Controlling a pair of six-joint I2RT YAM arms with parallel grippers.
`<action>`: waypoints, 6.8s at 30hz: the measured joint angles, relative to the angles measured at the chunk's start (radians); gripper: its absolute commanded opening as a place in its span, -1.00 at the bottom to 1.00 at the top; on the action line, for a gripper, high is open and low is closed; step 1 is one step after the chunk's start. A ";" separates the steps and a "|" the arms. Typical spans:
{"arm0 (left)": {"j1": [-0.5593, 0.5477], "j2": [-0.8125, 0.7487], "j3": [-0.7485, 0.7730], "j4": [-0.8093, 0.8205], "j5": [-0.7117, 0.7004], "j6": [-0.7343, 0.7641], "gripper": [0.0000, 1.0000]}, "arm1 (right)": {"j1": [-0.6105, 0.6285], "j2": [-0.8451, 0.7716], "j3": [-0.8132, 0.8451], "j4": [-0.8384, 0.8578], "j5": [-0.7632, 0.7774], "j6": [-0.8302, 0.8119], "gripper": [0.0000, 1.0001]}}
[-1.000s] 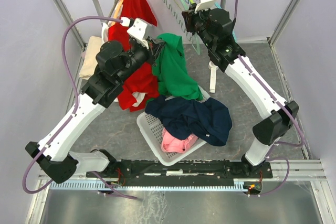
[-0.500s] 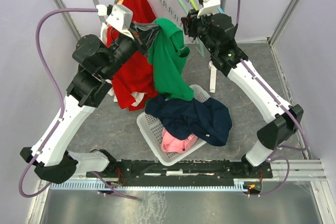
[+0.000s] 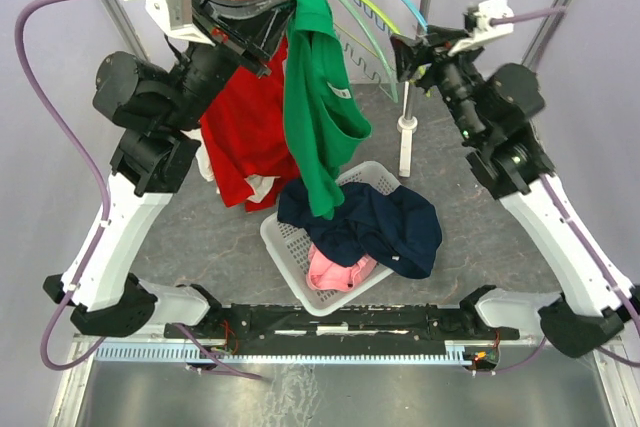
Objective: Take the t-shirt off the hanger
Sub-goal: Place the T-shirt in the bin.
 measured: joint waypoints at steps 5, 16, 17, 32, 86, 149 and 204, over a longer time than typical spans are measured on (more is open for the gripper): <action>0.000 0.056 0.095 0.052 0.045 -0.050 -0.95 | 0.000 -0.137 -0.073 -0.005 0.043 -0.010 0.47; 0.000 0.124 0.203 0.081 0.091 -0.178 -0.95 | 0.000 -0.270 -0.196 -0.060 0.102 -0.022 0.47; 0.000 0.121 0.192 0.087 0.090 -0.185 -0.95 | 0.000 -0.277 -0.203 -0.067 0.105 -0.021 0.47; -0.166 0.047 -0.142 -0.020 -0.117 -0.190 -0.95 | 0.000 -0.341 -0.229 -0.221 0.026 0.037 0.48; -0.338 0.056 -0.791 -0.356 -0.541 -0.252 0.49 | 0.000 -0.412 -0.327 -0.286 0.179 0.132 0.50; -0.428 -0.027 -0.615 -0.535 -0.438 -0.200 -0.95 | 0.000 -0.478 -0.377 -0.282 0.180 0.134 0.49; -0.435 -0.051 -0.539 -0.391 -0.916 -0.118 0.81 | 0.000 -0.364 -0.284 -0.206 -0.025 0.126 0.47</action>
